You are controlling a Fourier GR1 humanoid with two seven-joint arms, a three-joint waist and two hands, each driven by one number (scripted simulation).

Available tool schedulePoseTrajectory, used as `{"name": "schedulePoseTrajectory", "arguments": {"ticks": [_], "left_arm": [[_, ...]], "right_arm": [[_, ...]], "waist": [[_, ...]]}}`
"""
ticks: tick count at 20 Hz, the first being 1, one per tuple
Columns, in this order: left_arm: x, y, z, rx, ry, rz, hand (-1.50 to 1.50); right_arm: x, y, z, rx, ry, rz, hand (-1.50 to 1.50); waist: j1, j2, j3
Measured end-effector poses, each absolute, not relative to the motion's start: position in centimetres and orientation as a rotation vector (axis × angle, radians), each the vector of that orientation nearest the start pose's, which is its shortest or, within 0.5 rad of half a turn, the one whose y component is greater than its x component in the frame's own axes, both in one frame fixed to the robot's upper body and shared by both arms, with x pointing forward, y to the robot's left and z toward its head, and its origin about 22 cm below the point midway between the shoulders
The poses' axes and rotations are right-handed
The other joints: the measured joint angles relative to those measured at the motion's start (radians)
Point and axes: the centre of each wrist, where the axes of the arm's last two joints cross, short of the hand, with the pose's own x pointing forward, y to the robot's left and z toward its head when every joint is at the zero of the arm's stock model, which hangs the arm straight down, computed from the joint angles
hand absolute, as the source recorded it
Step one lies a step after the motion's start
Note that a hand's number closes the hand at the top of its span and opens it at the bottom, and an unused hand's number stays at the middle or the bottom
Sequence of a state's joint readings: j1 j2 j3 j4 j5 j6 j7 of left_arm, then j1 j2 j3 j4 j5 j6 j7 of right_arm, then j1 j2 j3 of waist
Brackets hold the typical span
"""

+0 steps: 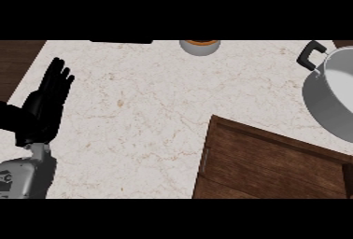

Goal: Pick the bell pepper from the tray and place it in the pot

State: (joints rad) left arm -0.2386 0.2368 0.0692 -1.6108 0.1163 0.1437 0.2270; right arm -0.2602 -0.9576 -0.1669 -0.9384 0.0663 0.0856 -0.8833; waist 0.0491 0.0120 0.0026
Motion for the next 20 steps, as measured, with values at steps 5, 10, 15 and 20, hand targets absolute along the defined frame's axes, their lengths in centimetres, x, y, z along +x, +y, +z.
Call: {"name": "schedulePoseTrajectory", "arguments": {"ticks": [5, 10, 15, 20], "left_arm": [[29.4, 26.6, 8.6, 0.154, -1.628, 0.031, 0.00], [29.8, 26.4, 8.8, 0.148, -1.633, 0.024, 0.00], [29.8, 26.1, 9.1, 0.145, -1.635, 0.020, 0.00], [29.5, 26.3, 8.7, 0.147, -1.642, 0.018, 0.00]], "right_arm": [[29.5, -51.3, 11.0, -0.845, -1.917, 0.903, 1.50], [31.5, -50.5, 8.8, -0.809, -1.840, 0.919, -1.50], [32.6, -49.8, 7.3, -0.676, -1.739, 0.911, -1.50], [33.5, -48.7, 6.5, -0.473, -1.723, 0.865, -1.50]], "waist": [[0.006, 0.003, 0.001], [0.012, 0.007, 0.000], [0.019, 0.011, 0.002], [0.020, 0.011, 0.003]]}}
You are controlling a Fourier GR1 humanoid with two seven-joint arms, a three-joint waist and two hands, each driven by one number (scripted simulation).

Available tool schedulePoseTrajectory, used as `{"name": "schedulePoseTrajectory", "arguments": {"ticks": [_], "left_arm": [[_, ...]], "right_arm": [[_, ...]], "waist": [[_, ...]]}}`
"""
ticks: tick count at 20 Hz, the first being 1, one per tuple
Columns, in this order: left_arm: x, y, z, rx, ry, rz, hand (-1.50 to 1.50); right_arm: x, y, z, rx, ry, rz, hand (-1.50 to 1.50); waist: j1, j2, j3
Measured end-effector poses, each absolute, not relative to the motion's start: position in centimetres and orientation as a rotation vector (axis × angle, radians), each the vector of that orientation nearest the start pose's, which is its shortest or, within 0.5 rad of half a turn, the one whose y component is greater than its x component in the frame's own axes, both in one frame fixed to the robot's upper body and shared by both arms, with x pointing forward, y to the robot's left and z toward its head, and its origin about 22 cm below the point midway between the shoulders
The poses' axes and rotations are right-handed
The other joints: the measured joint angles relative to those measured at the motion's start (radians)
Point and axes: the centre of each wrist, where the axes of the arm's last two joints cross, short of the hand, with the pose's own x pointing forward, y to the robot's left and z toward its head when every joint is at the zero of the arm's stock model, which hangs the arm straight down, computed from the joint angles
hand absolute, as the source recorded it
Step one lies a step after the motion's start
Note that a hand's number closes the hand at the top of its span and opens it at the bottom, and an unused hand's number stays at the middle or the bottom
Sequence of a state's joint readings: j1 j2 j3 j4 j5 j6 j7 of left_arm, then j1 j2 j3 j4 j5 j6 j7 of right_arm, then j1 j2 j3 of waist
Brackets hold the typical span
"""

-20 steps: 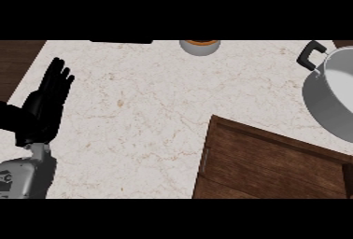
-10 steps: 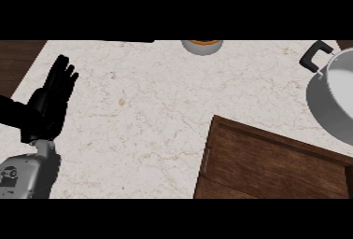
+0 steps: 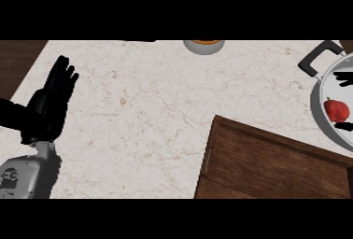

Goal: Pick the bell pepper from the tray and place it in the pot

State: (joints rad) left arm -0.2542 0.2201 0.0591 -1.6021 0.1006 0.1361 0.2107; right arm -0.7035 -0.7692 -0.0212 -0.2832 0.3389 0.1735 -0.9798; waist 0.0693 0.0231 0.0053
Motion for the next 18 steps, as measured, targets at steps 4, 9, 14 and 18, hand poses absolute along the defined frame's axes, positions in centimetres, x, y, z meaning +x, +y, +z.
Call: {"name": "schedulePoseTrajectory", "arguments": {"ticks": [4, 9, 14, 18], "left_arm": [[29.4, 26.6, 8.7, 0.154, -1.638, 0.025, 0.00], [29.6, 26.7, 9.0, 0.153, -1.637, 0.033, 0.00], [29.5, 26.4, 8.7, 0.153, -1.643, 0.036, 0.00], [29.5, 26.3, 9.0, 0.146, -1.647, 0.040, 0.00]], "right_arm": [[33.8, -48.5, 6.1, -0.380, -1.763, 0.718, -1.50], [33.8, -49.6, 7.7, -0.316, -1.787, 0.535, -1.50], [32.6, -51.9, 9.8, -0.302, -1.766, 0.435, -1.50], [31.7, -53.4, 11.1, -0.300, -1.747, 0.393, -1.50]], "waist": [[-0.007, 0.000, 0.001], [-0.014, 0.001, 0.002], [-0.016, 0.004, 0.004], [-0.016, 0.007, 0.006]]}}
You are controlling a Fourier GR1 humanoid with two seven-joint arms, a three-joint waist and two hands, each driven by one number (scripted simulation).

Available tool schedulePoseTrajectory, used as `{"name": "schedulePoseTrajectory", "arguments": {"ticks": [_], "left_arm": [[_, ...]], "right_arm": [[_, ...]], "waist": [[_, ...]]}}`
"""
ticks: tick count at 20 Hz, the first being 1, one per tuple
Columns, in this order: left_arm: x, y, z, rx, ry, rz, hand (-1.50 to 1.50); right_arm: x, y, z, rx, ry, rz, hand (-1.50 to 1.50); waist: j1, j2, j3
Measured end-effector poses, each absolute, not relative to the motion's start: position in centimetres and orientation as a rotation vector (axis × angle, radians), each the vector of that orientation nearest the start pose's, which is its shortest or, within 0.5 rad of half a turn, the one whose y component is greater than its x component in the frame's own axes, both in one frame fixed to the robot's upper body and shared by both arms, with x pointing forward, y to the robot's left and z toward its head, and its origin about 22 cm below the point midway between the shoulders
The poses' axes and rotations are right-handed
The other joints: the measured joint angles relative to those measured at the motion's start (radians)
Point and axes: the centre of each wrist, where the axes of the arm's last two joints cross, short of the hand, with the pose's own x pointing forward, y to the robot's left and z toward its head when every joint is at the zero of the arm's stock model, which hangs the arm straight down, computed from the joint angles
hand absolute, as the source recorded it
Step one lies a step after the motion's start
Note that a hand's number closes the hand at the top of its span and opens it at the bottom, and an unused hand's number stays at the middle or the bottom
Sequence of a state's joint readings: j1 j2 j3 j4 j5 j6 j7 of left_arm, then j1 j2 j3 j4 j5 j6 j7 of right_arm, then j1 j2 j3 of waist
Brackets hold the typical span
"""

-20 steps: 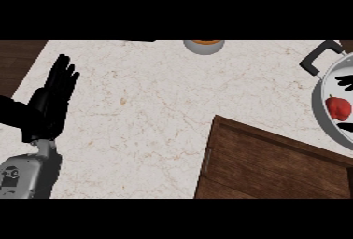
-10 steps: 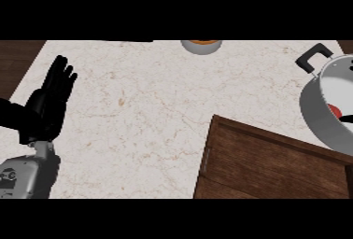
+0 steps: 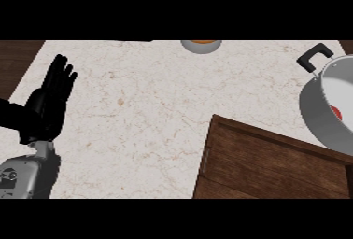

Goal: Pick the bell pepper from the tray and place it in the pot

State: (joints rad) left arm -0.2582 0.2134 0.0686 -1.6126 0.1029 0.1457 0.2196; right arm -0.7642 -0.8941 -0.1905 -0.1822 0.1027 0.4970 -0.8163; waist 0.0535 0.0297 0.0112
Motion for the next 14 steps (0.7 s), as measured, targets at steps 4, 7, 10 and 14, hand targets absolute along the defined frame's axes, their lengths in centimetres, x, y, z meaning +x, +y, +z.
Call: {"name": "schedulePoseTrajectory", "arguments": {"ticks": [4, 7, 10, 14], "left_arm": [[29.5, 26.4, 9.1, 0.149, -1.649, 0.041, 0.00], [29.4, 26.4, 9.0, 0.151, -1.650, 0.041, 0.00], [29.4, 26.4, 9.0, 0.145, -1.651, 0.041, 0.00], [29.3, 26.5, 9.0, 0.145, -1.652, 0.046, 0.00]], "right_arm": [[30.9, -54.7, 13.0, -0.308, -1.733, 0.371, -1.50], [30.4, -55.3, 13.6, -0.311, -1.724, 0.363, -1.50], [30.1, -55.6, 14.1, -0.312, -1.714, 0.366, -1.50], [29.6, -56.2, 14.6, -0.320, -1.707, 0.365, -1.50]], "waist": [[0.003, 0.003, 0.002], [0.003, 0.005, 0.004], [0.004, 0.006, 0.005], [0.002, 0.007, 0.006]]}}
